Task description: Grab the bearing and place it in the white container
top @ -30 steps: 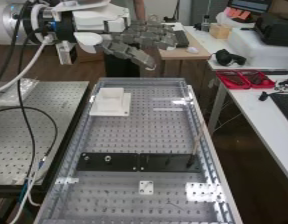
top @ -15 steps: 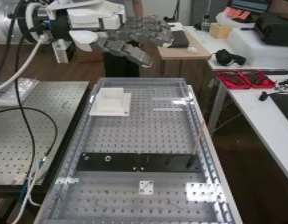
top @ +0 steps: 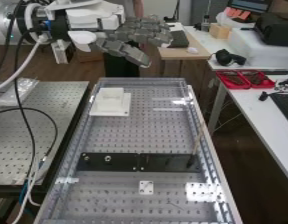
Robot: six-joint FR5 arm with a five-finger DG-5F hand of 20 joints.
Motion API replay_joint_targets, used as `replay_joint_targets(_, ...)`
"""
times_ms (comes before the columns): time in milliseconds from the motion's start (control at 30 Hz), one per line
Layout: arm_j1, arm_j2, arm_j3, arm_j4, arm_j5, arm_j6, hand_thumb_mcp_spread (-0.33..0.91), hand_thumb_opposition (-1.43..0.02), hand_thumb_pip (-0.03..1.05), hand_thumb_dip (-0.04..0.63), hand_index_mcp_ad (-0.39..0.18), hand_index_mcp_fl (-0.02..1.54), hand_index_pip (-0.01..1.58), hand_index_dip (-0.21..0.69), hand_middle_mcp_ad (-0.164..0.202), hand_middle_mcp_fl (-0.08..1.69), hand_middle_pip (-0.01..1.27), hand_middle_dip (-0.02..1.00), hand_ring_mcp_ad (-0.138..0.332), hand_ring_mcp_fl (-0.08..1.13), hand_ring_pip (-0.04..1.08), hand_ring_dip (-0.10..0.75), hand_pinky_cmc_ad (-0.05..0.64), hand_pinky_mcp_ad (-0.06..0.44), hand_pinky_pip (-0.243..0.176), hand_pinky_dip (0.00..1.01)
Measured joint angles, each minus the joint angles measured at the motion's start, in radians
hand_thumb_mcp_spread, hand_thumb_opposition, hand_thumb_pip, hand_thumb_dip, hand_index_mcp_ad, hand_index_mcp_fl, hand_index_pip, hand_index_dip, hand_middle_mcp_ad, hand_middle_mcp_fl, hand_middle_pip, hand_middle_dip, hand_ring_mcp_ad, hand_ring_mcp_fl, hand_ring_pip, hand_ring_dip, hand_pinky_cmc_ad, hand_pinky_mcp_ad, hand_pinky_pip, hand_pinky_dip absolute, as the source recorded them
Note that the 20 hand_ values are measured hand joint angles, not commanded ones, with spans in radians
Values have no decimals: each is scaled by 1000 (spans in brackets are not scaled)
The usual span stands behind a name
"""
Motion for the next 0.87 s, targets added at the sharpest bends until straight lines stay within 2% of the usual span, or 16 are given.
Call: replay_joint_targets(867, 4, 3, 5, -10, 2, -7, 222, -749, 649, 223, -103, 87, 108, 237, 58, 37, 126, 237, 131, 0, 75, 134, 417, 314, -108, 482)
